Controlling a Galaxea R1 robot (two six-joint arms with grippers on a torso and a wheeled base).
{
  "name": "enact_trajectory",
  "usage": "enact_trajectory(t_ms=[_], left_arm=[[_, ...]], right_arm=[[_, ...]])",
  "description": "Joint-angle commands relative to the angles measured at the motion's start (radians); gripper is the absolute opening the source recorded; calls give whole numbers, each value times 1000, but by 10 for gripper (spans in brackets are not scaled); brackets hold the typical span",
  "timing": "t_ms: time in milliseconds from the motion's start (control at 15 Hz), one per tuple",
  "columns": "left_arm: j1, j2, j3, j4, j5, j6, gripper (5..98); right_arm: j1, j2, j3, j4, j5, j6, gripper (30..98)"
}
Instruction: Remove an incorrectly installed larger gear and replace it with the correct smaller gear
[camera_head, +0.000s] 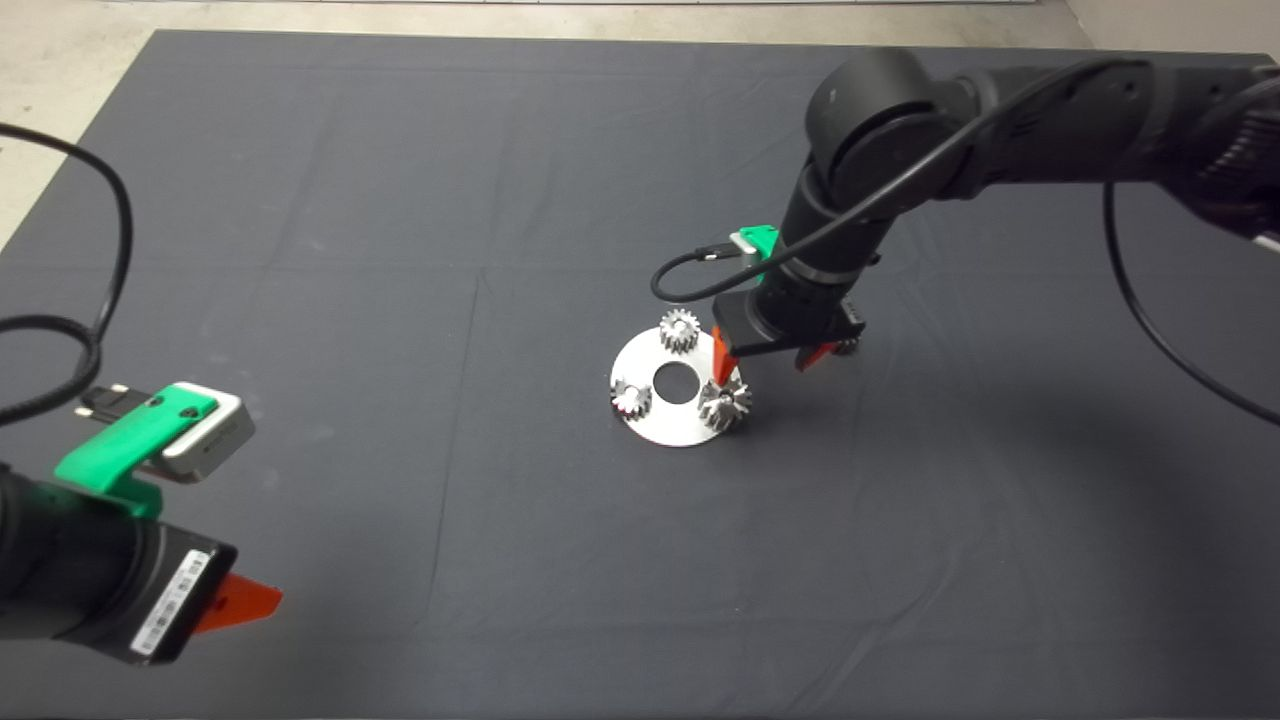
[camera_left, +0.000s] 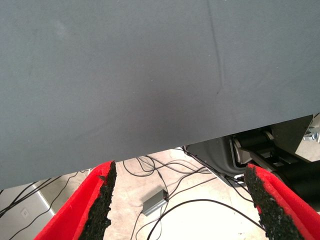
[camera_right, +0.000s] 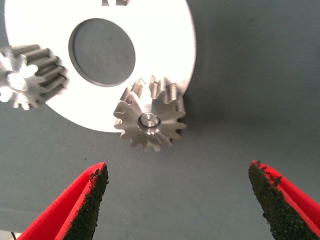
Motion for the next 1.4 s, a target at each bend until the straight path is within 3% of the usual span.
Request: enact_trajectory(t_ms=[0, 667, 1333], left_arm=[[-7, 15, -6, 4, 71, -22, 643], [-7, 13, -4, 7, 73, -39, 643], [-7, 13, -6, 35, 73, -36, 643]], right_arm=[[-14, 35, -57, 22, -67, -40, 744], [-77, 38, -79, -26, -69, -52, 744], [-79, 109, -148, -101, -69, -84, 744]])
